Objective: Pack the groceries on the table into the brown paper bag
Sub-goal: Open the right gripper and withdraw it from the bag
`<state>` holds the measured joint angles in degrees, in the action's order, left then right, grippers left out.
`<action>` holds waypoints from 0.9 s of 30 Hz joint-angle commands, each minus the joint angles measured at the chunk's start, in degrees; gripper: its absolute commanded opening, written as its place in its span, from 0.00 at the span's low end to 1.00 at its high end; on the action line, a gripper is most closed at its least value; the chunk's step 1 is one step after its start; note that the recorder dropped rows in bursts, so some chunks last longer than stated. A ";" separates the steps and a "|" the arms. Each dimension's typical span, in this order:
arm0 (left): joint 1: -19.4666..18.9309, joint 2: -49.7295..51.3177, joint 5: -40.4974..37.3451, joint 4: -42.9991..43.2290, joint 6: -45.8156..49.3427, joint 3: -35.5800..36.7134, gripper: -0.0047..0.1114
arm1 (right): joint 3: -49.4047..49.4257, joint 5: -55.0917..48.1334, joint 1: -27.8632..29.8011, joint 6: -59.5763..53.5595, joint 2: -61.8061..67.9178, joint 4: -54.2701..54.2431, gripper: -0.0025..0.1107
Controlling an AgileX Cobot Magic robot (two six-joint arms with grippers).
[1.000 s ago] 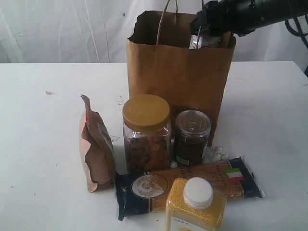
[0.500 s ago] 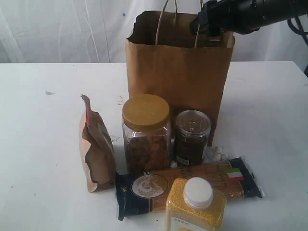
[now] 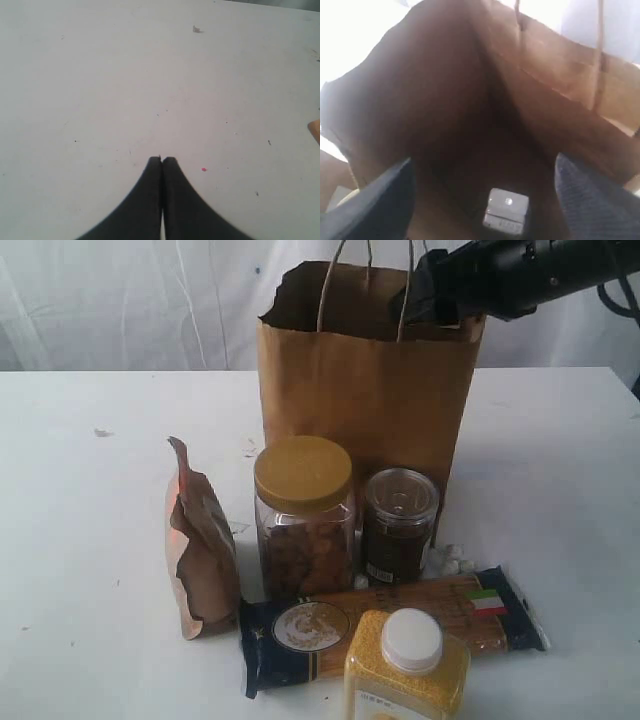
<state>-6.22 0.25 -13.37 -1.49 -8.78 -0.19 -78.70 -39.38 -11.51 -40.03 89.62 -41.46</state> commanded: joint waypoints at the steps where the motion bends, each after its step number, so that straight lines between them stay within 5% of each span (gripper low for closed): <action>1: 0.22 -0.25 0.14 0.08 -0.02 0.19 0.04 | -0.57 0.44 -0.10 0.20 -3.86 0.11 0.65; 11: 0.22 -0.25 0.14 0.08 -0.02 0.19 0.04 | -0.57 2.58 -0.10 0.20 -16.25 1.63 0.65; 20: 0.22 -0.25 0.14 0.08 -0.02 0.19 0.04 | -0.47 -20.80 -0.40 0.20 -25.09 10.87 0.65; 27: 0.22 -0.25 0.14 0.08 -0.02 0.19 0.04 | -0.47 -19.94 -0.51 1.23 -30.54 5.41 0.65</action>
<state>-6.22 0.25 -13.37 -1.49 -8.78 -0.19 -79.25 -59.54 -11.96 -40.03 61.18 -34.05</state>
